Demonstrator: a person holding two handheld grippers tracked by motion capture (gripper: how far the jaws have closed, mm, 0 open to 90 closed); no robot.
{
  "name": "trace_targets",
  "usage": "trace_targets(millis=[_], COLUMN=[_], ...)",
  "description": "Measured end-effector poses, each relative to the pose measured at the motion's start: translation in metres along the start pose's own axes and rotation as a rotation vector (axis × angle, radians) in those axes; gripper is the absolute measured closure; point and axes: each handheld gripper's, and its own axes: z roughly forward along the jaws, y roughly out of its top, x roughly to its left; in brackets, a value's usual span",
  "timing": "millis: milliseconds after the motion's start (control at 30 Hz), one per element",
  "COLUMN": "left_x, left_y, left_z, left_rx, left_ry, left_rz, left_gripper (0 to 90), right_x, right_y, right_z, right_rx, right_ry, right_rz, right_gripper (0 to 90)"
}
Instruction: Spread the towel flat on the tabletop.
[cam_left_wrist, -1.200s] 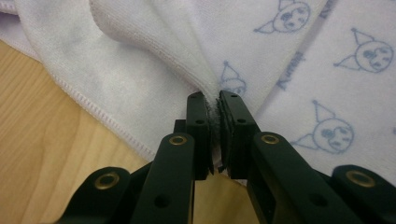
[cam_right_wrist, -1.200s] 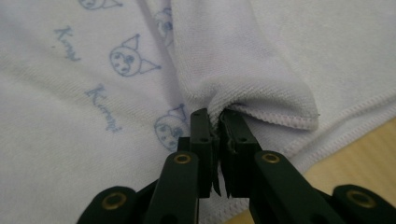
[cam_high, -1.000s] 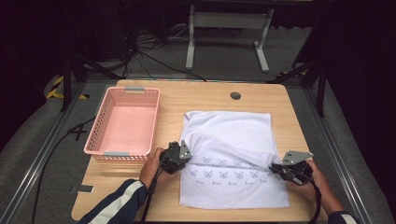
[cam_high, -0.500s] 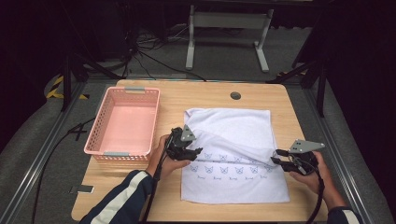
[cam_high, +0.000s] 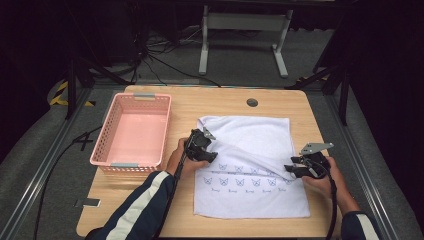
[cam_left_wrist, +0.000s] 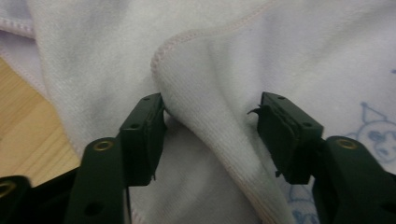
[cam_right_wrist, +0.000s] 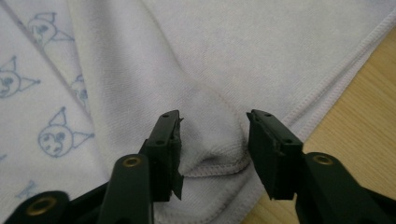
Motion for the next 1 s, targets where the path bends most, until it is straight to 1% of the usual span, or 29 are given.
trace_targets(millis=[33,67,100,133,167,200,233,267,300,333,367,400,433,467,500,533,600,667,700,733,767,800,833,867,900,933,967,1000], left_x=[-0.001,-0.001,-0.004,-0.004,-0.007,-0.009,-0.011,-0.014,-0.017,-0.021,-0.021,-0.025,-0.033,-0.033,-0.043,-0.047,-0.053,-0.061,-0.063,-0.065,-0.068,-0.071,-0.073,-0.073,-0.075,-0.077,-0.078,-0.08], left_y=[-0.001,-0.001,-0.001,-0.001,0.0,0.0,0.001,0.0,-0.001,-0.004,-0.004,-0.01,-0.02,-0.02,-0.034,-0.042,-0.056,-0.069,-0.074,-0.079,-0.083,-0.087,-0.09,-0.09,-0.094,-0.098,-0.101,-0.104], left_z=[-0.001,-0.001,-0.005,-0.005,-0.013,-0.017,-0.024,-0.034,-0.042,-0.05,-0.05,-0.06,-0.072,-0.072,-0.084,-0.089,-0.095,-0.098,-0.098,-0.098,-0.098,-0.097,-0.096,-0.096,-0.094,-0.092,-0.089,-0.087], left_rx=[-0.021,-0.021,-0.028,-0.028,-0.07,-0.093,-0.115,-0.149,-0.171,-0.18,-0.18,-0.197,-0.214,-0.214,-0.215,-0.211,-0.208,-0.176,-0.152,-0.135,-0.126,-0.109,-0.086,-0.086,-0.062,-0.021,-0.018,-0.002], left_ry=[0.006,0.006,0.008,0.008,0.035,0.037,0.049,0.035,0.027,0.039,0.039,0.016,0.001,0.001,-0.036,-0.032,-0.059,-0.063,-0.062,-0.076,-0.084,-0.086,-0.092,-0.092,-0.1,-0.108,-0.116,-0.125], left_rz=[0.03,0.03,0.039,0.039,0.054,0.052,0.057,0.071,0.089,0.111,0.111,0.142,0.19,0.19,0.234,0.246,0.268,0.3,0.318,0.332,0.341,0.34,0.349,0.349,0.347,0.358,0.369,0.37], left_gripper=[58.5,67.1,77.0,80.3,80.3,80.4,80.6,80.5,80.7,81.0,80.8,80.8,80.3,81.0,81.1,81.1,80.7,81.0,80.2,79.6,79.2,78.1,77.5,77.3,75.7,75.7,75.3,70.4], right_x=[0.002,0.002,0.006,0.006,0.008,0.008,0.009,0.01,0.011,0.014,0.016,0.016,0.024,0.024,0.032,0.035,0.043,0.051,0.055,0.059,0.061,0.064,0.065,0.066,0.067,0.067,0.068,0.069], right_y=[0.0,0.0,-0.001,-0.001,0.001,0.002,0.003,0.004,0.004,0.004,0.002,0.002,-0.003,-0.003,-0.011,-0.014,-0.024,-0.033,-0.037,-0.041,-0.045,-0.049,-0.053,-0.057,-0.06,-0.06,-0.064,-0.069], right_z=[0.0,0.0,-0.002,-0.002,-0.007,-0.01,-0.014,-0.02,-0.029,-0.037,-0.045,-0.045,-0.062,-0.062,-0.075,-0.078,-0.084,-0.087,-0.088,-0.088,-0.088,-0.087,-0.087,-0.086,-0.085,-0.085,-0.084,-0.081], right_rx=[0.001,0.001,-0.001,-0.001,-0.016,-0.03,-0.042,-0.067,-0.103,-0.132,-0.16,-0.16,-0.197,-0.197,-0.21,-0.204,-0.192,-0.16,-0.141,-0.114,-0.085,-0.067,-0.06,-0.041,-0.021,-0.021,0.003,0.05], right_ry=[0.005,0.005,0.001,0.001,-0.01,-0.015,-0.012,-0.01,0.0,0.013,0.028,0.028,0.069,0.069,0.097,0.112,0.137,0.172,0.182,0.199,0.211,0.23,0.255,0.277,0.292,0.292,0.318,0.318], right_rz=[-0.01,-0.01,-0.047,-0.047,-0.058,-0.066,-0.064,-0.071,-0.082,-0.098,-0.125,-0.125,-0.18,-0.18,-0.231,-0.24,-0.276,-0.31,-0.328,-0.343,-0.363,-0.376,-0.374,-0.39,-0.401,-0.401,-0.394,-0.41], right_gripper=[67.9,67.9,81.4,81.4,83.8,84.2,84.5,84.5,84.5,84.5,84.4,84.4,84.3,84.3,84.3,84.3,84.5,84.7,84.8,84.8,84.5,84.5,84.5,84.5,84.3,84.3,84.0,81.9])
